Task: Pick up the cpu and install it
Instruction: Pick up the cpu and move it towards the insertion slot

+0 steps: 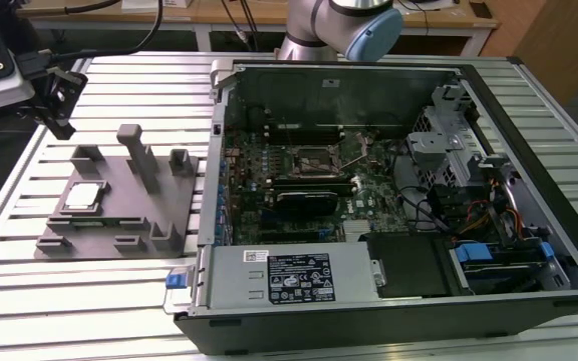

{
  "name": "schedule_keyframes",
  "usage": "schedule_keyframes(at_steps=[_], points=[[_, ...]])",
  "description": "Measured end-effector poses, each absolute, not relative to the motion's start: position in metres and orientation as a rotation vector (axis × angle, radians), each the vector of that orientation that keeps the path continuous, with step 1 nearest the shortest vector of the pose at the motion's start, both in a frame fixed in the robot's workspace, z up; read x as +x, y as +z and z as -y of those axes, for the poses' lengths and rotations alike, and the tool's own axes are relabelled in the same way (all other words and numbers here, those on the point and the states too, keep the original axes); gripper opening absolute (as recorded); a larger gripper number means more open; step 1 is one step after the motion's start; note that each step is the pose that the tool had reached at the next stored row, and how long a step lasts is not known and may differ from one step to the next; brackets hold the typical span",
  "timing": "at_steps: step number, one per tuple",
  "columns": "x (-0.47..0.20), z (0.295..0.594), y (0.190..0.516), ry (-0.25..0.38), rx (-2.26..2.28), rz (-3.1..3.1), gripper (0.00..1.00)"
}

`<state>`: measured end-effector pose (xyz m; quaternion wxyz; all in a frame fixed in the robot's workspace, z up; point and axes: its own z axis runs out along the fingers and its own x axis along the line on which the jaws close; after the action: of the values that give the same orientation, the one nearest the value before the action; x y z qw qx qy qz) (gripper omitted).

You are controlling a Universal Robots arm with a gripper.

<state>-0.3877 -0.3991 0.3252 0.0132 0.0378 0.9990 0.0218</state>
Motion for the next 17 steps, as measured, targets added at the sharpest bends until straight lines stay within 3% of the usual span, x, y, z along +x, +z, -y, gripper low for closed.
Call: schedule_keyframes(at_steps=[17], points=[[-0.397,0.399,0.311,0.068,0.118,-3.112,0.11]])
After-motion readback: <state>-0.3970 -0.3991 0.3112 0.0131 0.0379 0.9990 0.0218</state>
